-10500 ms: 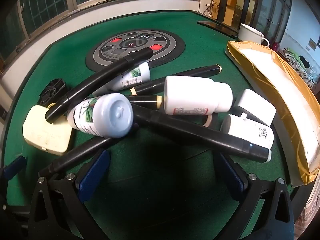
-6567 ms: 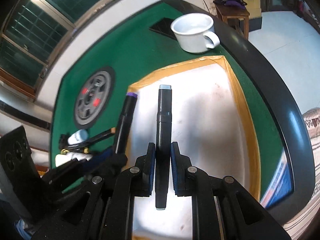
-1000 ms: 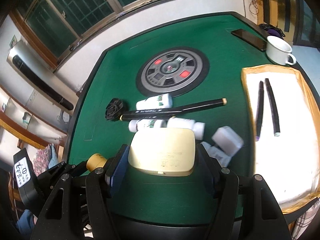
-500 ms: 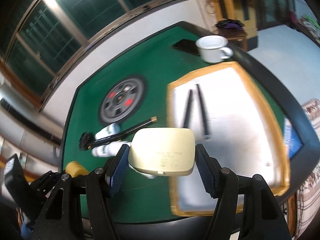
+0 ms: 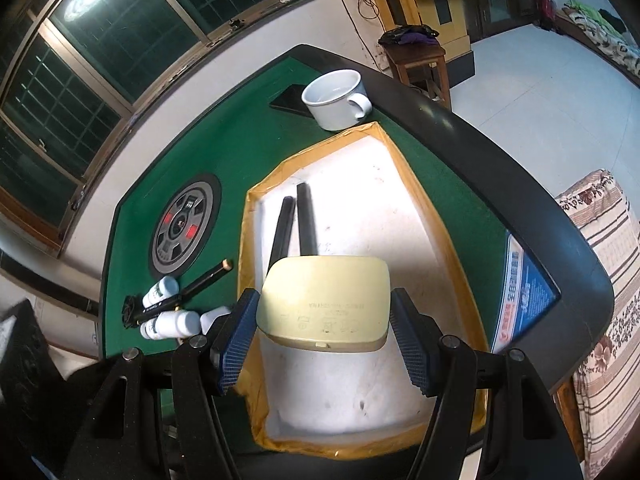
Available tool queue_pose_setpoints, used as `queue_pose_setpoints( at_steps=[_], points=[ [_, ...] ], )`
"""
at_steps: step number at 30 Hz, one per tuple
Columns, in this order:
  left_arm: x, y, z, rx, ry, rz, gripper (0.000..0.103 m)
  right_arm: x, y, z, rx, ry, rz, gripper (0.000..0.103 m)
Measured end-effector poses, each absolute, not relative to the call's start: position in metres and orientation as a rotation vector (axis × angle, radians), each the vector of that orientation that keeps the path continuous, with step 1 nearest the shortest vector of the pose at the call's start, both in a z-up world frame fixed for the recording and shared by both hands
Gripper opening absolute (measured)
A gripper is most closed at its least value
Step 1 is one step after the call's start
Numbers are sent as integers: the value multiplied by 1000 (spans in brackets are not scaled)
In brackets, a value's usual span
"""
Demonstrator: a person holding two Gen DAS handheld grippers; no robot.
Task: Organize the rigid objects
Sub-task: 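Carry the tape roll and cream box to the tray and release both inside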
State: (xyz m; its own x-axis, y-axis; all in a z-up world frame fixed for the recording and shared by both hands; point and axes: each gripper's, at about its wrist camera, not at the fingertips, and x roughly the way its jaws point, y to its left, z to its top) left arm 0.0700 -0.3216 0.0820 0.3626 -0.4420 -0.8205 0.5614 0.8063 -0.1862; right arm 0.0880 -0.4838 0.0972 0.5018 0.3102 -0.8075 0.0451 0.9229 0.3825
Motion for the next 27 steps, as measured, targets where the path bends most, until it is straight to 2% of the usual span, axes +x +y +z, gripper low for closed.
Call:
queue_pose_setpoints(
  at_steps=[15, 24, 27],
  points=[
    [90, -343, 42, 144, 1069, -541, 31, 212, -462, 64, 166, 1083, 150, 61],
    [89, -339, 44, 112, 1057, -527, 31, 230, -450, 46, 130, 1121, 183, 61],
    [86, -339, 46, 102, 1060, -548, 37, 227, -450, 42, 145, 1151, 201, 61]
  ],
)
